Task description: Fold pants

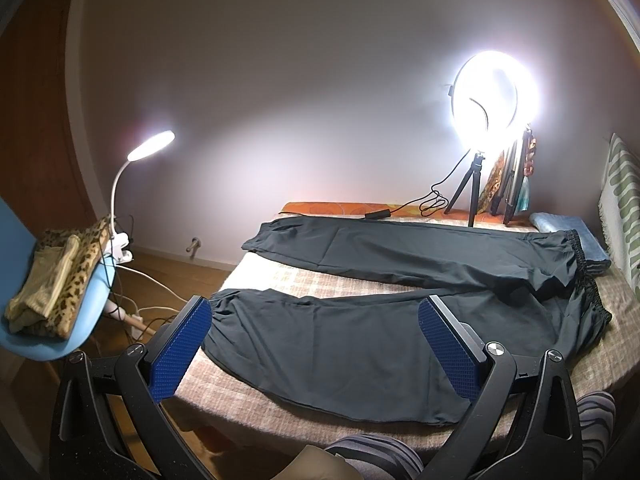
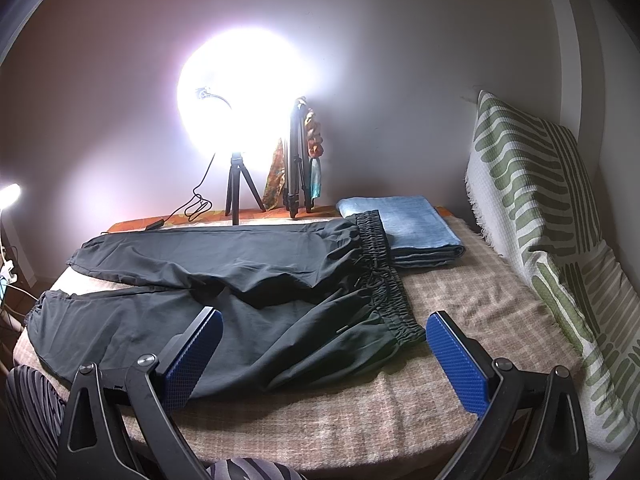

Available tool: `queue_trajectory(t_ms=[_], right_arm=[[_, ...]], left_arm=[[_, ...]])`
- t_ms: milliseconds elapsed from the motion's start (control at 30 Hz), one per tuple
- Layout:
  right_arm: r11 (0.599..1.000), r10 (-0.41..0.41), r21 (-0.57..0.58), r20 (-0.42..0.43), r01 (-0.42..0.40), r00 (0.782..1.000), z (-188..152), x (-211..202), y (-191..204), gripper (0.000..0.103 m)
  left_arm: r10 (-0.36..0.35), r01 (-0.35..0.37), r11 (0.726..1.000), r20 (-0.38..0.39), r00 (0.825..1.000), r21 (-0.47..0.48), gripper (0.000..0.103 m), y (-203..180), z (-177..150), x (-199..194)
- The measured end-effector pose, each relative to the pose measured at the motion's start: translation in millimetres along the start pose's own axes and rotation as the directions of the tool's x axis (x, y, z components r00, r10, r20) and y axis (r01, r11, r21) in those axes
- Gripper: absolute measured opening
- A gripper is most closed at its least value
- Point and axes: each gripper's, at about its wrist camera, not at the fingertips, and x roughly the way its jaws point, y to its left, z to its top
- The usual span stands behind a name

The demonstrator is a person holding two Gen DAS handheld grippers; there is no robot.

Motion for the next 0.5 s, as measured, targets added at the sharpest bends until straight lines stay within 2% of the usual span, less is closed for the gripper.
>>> queue_trajectory(t_ms=[500], right_arm=[[1.000,0.002,-0.003,-0.004,-0.002,1.000,-1.5,2.4,5.3,0.103]], left_arm=[[-0.002,0.002,1.000,-0.005,1.000,0.004,0.103,-1.8,0.8,4.0]])
